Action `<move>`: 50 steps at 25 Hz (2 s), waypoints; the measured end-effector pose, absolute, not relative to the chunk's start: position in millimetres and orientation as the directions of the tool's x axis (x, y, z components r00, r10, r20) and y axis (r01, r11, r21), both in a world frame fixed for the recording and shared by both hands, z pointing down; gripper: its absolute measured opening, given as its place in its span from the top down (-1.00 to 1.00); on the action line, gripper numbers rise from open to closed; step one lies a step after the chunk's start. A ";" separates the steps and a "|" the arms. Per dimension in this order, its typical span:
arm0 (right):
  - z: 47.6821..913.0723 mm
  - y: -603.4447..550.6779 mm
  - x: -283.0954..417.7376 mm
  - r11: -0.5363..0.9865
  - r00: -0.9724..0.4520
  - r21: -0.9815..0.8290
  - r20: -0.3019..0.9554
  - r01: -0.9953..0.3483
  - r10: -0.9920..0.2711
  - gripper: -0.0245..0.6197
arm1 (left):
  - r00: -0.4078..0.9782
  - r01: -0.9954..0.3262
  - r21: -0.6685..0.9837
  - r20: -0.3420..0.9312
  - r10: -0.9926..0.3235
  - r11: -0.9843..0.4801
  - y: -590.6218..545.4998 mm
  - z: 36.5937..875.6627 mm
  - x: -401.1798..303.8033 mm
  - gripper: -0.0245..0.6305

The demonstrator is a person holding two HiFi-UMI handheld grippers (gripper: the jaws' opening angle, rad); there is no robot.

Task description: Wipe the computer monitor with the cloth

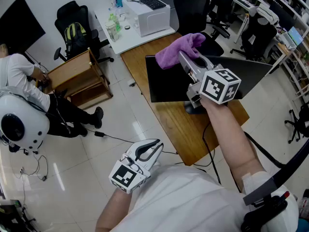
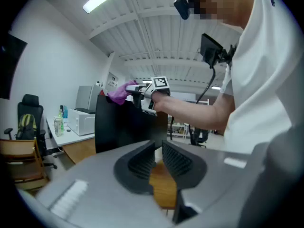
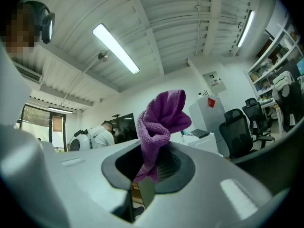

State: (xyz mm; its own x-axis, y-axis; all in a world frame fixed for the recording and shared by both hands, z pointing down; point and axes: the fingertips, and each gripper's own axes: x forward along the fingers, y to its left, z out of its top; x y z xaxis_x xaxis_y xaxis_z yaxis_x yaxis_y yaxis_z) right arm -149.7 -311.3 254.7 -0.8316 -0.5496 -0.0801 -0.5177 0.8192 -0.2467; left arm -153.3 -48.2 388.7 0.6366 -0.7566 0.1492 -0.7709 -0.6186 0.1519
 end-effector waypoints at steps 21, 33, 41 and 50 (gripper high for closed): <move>255.5 -327.4 -86.6 0.786 -0.796 -0.244 -0.082 -0.568 -0.600 0.78 | 0.658 -0.752 0.125 0.191 -0.729 -0.647 -57.3 394.2 -117.5 0.71; 253.3 -335.6 -45.4 0.761 -0.767 -0.241 -0.089 -0.602 -0.635 0.78 | 0.675 -0.737 0.118 0.179 -0.716 -0.665 -64.2 394.3 -92.4 0.71; 253.2 -341.8 -13.7 0.743 -0.748 -0.240 -0.087 -0.625 -0.658 0.78 | 0.688 -0.723 0.111 0.198 -0.698 -0.682 -68.1 393.4 -71.8 0.71; 255.6 -352.9 30.1 0.712 -0.716 -0.239 -0.085 -0.660 -0.693 0.78 | 0.693 -0.719 0.115 0.186 -0.696 -0.685 -73.8 395.2 -48.8 0.71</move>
